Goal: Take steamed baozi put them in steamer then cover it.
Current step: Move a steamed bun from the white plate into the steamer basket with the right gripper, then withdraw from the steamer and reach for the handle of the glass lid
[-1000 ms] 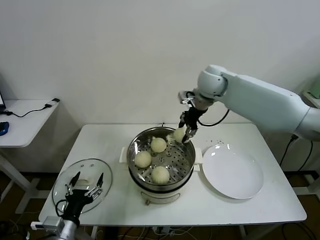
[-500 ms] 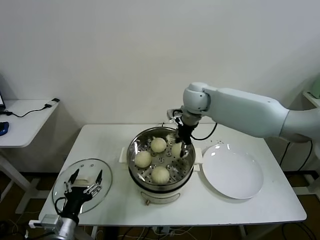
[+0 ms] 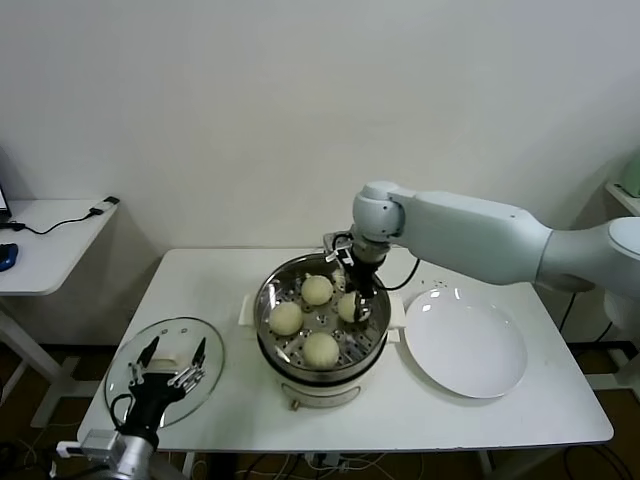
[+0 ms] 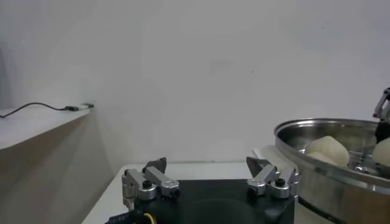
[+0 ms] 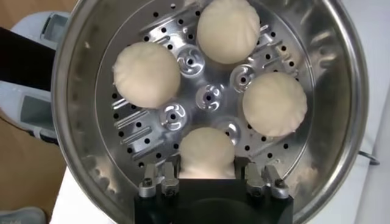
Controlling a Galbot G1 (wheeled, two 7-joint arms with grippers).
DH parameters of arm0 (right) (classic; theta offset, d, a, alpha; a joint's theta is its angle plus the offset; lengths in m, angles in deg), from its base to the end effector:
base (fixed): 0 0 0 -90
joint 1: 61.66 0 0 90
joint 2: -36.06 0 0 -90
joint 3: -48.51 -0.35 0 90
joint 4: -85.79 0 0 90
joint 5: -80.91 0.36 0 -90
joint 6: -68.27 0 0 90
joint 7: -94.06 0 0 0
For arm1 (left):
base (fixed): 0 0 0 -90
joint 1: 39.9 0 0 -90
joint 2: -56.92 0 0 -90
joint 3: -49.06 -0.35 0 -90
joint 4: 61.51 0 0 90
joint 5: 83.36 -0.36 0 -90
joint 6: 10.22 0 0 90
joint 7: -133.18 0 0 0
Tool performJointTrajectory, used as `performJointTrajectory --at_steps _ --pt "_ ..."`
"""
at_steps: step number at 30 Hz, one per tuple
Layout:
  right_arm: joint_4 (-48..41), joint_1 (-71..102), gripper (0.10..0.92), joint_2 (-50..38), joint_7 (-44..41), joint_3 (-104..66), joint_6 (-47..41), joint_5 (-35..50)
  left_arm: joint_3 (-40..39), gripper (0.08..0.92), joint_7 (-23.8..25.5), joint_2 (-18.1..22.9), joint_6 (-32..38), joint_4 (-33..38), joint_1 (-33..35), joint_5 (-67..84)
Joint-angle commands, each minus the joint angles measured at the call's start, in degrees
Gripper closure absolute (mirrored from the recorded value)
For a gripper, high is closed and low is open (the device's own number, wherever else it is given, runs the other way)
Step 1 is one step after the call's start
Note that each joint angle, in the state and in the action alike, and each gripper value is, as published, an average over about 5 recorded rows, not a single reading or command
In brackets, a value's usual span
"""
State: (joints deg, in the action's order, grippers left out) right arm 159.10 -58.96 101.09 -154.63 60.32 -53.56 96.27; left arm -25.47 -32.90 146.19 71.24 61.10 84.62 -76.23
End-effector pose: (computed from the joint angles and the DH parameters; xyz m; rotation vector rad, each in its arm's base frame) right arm 0.5496 0.1146 -0.0966 1.4372 -1.1751 1.3770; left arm 0.1530 0.0829 -0.2933 -0.0310 -2.9744 0.0012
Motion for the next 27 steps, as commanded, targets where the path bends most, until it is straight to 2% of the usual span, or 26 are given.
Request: performJointTrajectory --at_steps 1,6,14,21,24,27 --pt "-0.53 1.09 0.440 0.49 0.76 -0.08 -0.26 -1.25 -0.13 0.177 -0.06 0.15 0.10 0.03 0.17 -0.05" --pt "-0.34 1.54 0.407 -0.10 1.56 -1.32 -0.40 -1.48 -0.19 0.177 -0.06 0.16 0.14 0.09 0.39 -0.16" --pt "1.65 -0.21 0.220 -3.80 2.25 -5.51 -0.53 -0.84 -0.59 0.177 -0.06 0.50 0.09 0.00 0.03 -0.46" --pt "6.24 0.36 0.203 -12.14 4.61 -18.02 -0.49 1.75 -0.71 0.177 -1.02 1.04 0.04 0.88 0.11 0.62" --pt "8.29 3.98 0.202 -16.04 9.68 -27.74 -0.06 4.19 -0.83 0.177 -3.27 1.23 -0.13 1.26 -0.11 1.84" --pt "12.56 11.90 0.203 -21.26 18.42 -38.67 1.90 7.09 -1.07 0.177 -6.48 1.47 -2.16 1.79 -0.45 2.81"
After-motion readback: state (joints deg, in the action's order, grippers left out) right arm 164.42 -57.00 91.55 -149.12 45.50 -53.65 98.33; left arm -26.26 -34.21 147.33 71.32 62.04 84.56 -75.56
